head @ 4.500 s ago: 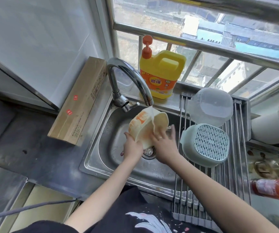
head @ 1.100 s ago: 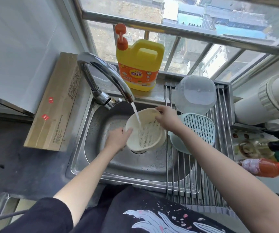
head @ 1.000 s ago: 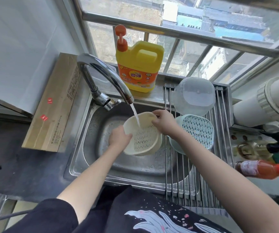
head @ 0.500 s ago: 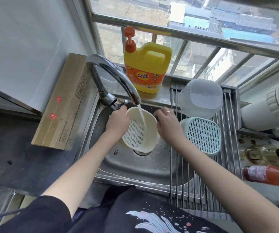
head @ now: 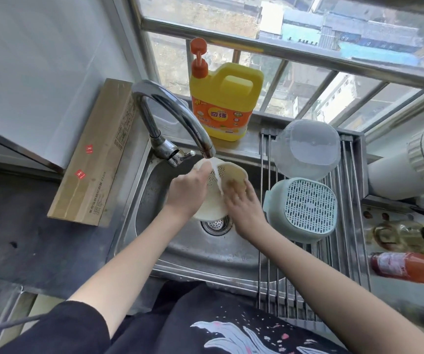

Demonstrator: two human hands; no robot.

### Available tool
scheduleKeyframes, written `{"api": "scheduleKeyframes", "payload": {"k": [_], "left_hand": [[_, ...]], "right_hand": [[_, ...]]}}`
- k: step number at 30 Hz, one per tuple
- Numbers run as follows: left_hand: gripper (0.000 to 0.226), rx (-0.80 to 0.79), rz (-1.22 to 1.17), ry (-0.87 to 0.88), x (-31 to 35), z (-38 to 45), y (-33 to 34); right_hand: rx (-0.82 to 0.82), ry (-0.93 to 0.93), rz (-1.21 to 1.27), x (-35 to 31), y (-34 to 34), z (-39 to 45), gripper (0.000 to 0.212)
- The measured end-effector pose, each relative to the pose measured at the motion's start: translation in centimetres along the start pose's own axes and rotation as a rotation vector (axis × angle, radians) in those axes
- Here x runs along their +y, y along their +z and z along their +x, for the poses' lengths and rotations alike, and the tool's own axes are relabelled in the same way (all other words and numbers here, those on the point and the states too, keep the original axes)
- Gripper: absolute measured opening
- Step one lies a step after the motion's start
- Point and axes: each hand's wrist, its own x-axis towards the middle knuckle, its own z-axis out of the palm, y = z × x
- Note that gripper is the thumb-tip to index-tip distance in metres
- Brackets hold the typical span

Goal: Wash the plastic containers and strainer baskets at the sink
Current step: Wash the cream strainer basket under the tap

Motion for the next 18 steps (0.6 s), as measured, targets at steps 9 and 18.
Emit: {"api": "scheduleKeyframes", "payload": {"k": [9,18], "left_hand": [[0.03,0.035,-0.034,0.073,-0.4,0.1,0.5],[0.029,-0.047,-0.092,-0.016,-0.3,-0.3,0.1]], "right_hand": [[0.068,0.071,0.111,-1.1,0.1,0.2,0.076],[0.009,0.015,0.248,-2.4,0.4,-0.1,0.079]]}}
